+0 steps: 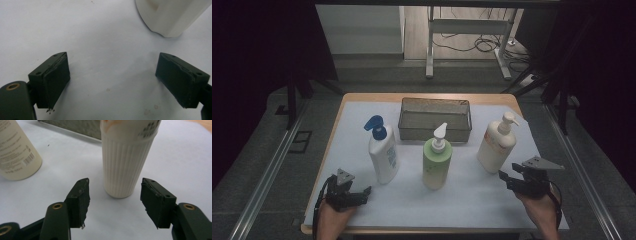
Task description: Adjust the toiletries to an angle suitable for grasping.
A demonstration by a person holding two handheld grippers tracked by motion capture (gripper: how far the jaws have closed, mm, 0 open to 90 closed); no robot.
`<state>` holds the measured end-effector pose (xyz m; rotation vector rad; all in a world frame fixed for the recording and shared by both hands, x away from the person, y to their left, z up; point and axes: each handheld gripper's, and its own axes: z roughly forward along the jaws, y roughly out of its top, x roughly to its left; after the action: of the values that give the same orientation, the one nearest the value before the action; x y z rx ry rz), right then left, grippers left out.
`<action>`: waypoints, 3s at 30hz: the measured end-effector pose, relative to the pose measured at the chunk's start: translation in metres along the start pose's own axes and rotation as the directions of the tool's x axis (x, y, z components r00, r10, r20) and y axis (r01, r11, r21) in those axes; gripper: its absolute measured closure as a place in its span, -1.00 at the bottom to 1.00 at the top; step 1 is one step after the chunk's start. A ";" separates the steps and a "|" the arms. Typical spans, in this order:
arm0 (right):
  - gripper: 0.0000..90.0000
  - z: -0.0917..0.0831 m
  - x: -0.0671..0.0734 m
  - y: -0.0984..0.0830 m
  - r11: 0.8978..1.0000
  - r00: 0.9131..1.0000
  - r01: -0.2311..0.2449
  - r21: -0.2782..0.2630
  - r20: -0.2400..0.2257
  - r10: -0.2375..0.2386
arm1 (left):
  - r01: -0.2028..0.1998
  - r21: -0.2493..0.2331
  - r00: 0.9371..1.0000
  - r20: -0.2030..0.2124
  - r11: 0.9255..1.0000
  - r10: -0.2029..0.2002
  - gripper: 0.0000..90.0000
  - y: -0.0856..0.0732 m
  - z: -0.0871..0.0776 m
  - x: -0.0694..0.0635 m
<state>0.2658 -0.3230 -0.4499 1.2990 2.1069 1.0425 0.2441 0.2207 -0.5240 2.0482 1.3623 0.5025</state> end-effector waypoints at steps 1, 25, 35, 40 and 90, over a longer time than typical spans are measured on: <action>-0.13 -0.001 0.000 0.001 1.000 1.000 0.000 0.000 0.001 0.000 | 0.000 0.000 1.000 0.000 1.000 0.000 -0.74 0.000 0.000 0.000; -0.39 0.009 -0.010 0.046 1.000 1.000 0.010 0.016 0.018 -0.010 | -0.002 0.001 1.000 0.000 1.000 0.002 -0.74 0.000 0.000 0.000; -0.42 0.020 -0.009 0.059 1.000 0.999 0.020 0.010 0.025 -0.021 | -0.002 0.002 1.000 0.001 1.000 0.002 -0.74 0.000 0.000 0.000; -0.42 0.026 -0.008 0.065 1.000 0.999 0.024 0.010 0.030 -0.024 | -0.002 0.002 1.000 0.001 1.000 0.002 -0.74 0.000 0.000 0.000; -0.19 0.019 -0.002 0.085 1.000 1.000 0.006 -0.002 -0.013 -0.006 | -0.001 0.001 1.000 0.001 1.000 0.001 -0.74 0.000 0.000 0.000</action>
<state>0.3273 -0.2950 -0.3942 1.2875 2.1182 1.0527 0.2443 0.2208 -0.5239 2.0495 1.3617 0.5013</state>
